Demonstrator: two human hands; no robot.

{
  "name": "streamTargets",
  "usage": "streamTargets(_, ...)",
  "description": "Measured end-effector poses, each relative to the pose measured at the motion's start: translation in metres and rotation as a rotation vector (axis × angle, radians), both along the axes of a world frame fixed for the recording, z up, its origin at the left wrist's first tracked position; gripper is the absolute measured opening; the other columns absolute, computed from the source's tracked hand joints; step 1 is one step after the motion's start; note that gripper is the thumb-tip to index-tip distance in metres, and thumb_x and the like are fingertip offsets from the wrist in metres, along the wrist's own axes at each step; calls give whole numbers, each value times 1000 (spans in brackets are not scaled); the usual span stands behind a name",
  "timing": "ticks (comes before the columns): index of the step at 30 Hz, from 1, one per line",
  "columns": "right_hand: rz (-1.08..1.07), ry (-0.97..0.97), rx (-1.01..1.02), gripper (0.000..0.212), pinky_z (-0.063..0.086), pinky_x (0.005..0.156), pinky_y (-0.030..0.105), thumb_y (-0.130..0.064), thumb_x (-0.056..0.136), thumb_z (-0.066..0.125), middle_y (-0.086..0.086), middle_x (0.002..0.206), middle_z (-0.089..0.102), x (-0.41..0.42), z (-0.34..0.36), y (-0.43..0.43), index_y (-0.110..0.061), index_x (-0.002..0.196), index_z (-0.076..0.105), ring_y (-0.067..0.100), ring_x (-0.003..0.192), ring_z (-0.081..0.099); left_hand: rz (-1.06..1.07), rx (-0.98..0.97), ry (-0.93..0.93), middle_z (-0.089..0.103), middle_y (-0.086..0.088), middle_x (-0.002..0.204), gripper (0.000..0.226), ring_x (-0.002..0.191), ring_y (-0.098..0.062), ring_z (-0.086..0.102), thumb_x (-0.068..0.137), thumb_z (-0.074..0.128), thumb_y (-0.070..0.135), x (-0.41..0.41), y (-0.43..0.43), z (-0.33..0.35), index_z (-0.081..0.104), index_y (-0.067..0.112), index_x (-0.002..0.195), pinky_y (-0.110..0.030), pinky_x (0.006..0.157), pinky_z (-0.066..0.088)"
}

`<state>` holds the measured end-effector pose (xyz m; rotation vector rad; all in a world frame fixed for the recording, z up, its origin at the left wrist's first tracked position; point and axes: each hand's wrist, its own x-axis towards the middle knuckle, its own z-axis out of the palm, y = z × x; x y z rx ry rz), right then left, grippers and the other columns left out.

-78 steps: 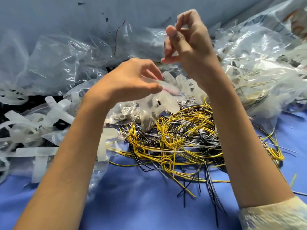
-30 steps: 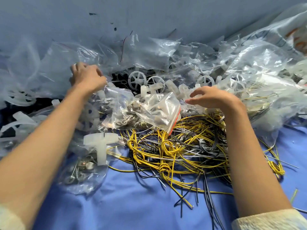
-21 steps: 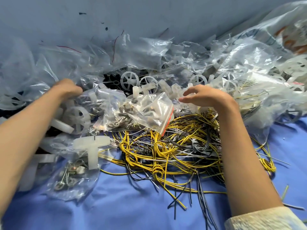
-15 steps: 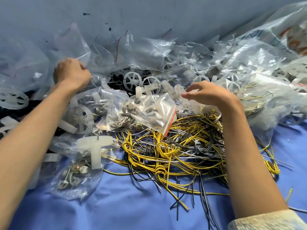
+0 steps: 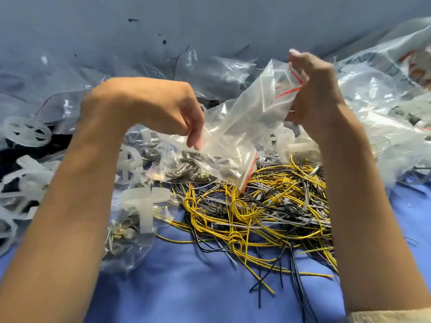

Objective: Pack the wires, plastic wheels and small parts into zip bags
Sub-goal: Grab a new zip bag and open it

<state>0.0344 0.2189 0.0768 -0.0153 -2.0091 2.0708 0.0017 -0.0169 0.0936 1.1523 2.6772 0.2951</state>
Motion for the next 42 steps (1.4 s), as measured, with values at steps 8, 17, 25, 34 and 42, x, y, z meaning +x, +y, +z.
streamTargets(8, 120, 147, 290, 44, 53, 67, 34, 15, 78, 53, 8, 74, 59, 8, 14, -57, -11, 114, 51, 18, 61, 57, 125, 479, -197, 75, 3, 93, 51, 90, -14, 71, 59, 70, 65, 15, -22, 5, 61, 22, 87, -40, 91, 51)
streamTargets(17, 0, 142, 456, 57, 53, 88, 43, -2, 76, 55, 22, 103, 66, 7, 5, -74, -11, 131, 43, 31, 86, 65, 205, 467, -118, 74, 5, 80, 47, 73, -7, 71, 55, 81, 52, 32, 1, 7, 56, 25, 85, -46, 85, 54)
streamTargets(25, 48, 117, 530, 26, 54, 56, 27, 0, 80, 60, 12, 90, 66, 2, -2, -62, -16, 99, 52, 12, 65, 62, 343, 561, 176, 69, 4, 76, 19, 77, -11, 65, 76, 52, 26, 24, 9, 1, 50, 26, 94, -28, 63, 47)
streamTargets(34, 132, -128, 841, 25, 59, 77, 42, -19, 88, 64, 8, 71, 69, -7, -18, -52, -12, 67, 52, 15, 65, 72, 282, 697, 469, 59, 1, 93, 38, 67, -7, 55, 85, 33, 18, 26, 6, 7, 58, 44, 76, -23, 54, 45)
streamTargets(42, 45, -236, 1103, 18, 57, 79, 35, -21, 77, 67, -5, 58, 70, -6, -23, -52, -10, 63, 62, 7, 62, 70, 198, 420, 538, 44, -1, 98, 37, 96, -8, 37, 78, 63, 2, 26, 16, 0, 65, 30, 102, -19, 80, 30)
